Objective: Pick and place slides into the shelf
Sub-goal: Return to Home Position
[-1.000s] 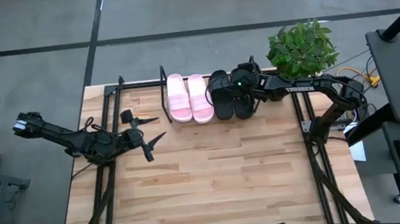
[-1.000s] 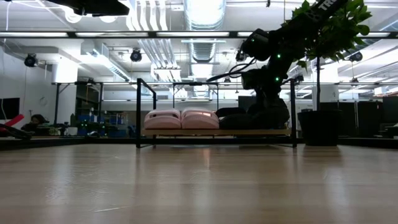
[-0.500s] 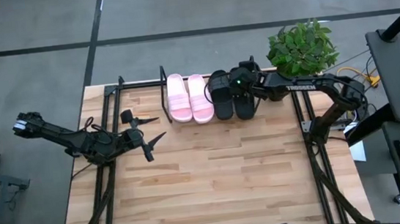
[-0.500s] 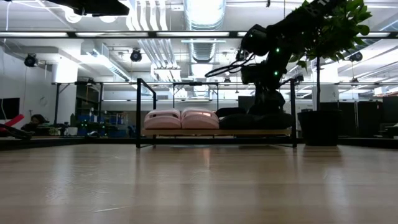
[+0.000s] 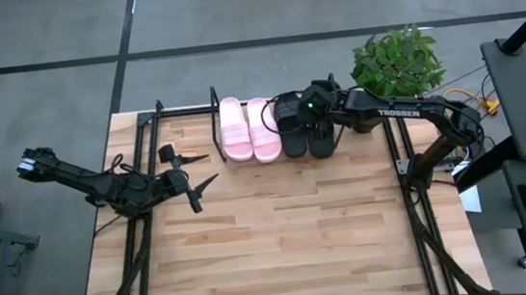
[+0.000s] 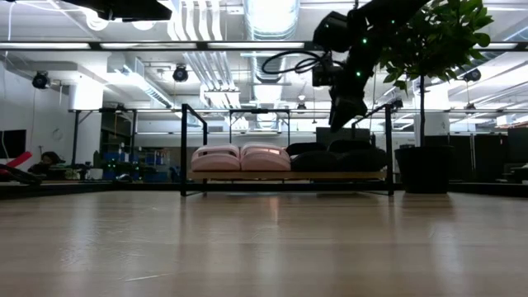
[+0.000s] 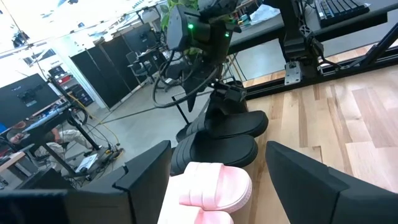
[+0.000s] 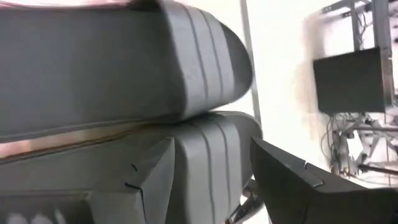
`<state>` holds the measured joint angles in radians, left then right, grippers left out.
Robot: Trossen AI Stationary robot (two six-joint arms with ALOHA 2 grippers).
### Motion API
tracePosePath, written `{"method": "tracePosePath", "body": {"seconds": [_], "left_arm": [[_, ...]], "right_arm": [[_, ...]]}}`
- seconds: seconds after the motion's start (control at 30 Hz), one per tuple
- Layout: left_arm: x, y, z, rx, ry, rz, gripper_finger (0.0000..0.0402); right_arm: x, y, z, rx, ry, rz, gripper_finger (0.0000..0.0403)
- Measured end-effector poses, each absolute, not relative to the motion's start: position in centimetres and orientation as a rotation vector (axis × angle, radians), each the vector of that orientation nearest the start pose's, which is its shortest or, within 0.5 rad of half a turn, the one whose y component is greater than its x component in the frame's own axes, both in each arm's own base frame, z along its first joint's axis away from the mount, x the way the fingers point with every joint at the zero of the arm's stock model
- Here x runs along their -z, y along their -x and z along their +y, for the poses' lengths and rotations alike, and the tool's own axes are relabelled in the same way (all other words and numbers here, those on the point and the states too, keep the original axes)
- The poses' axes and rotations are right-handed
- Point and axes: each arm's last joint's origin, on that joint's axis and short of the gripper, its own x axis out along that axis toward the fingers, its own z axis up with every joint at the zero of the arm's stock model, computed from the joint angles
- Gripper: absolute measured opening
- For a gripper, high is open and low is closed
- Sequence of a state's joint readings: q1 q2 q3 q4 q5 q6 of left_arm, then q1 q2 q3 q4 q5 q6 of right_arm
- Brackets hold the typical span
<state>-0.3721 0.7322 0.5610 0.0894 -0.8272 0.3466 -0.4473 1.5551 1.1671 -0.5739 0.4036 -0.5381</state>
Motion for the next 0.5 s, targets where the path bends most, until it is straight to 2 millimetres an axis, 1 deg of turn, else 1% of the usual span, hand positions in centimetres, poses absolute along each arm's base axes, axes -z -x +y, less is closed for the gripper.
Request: {"method": "tracePosePath", "body": {"seconds": [0.1,0.17,0.27,0.4,0.5], "left_arm": [[-29.0,-15.9,-3.9,-0.439,-0.387,0.147,0.0246],[-29.0,-15.9,-3.9,-0.439,-0.387,0.146,0.0246],[-29.0,-15.9,-3.9,-0.439,-0.379,0.145,0.0246],[-29.1,-15.9,-4.0,-0.411,-0.305,0.119,0.0246],[-29.1,-16.0,-4.1,-0.383,-0.302,0.114,0.0246]], "right_arm": [[-25.5,-28.3,-15.0,0.522,0.430,1.165,0.0195],[-25.8,-28.3,-14.8,0.515,0.386,1.124,0.0194],[-27.1,-28.7,-13.8,0.464,0.287,0.982,0.0194],[-29.3,-29.0,-10.8,0.436,0.215,0.791,0.0186],[-30.5,-28.9,-7.6,0.377,0.204,0.677,0.0173]]}}
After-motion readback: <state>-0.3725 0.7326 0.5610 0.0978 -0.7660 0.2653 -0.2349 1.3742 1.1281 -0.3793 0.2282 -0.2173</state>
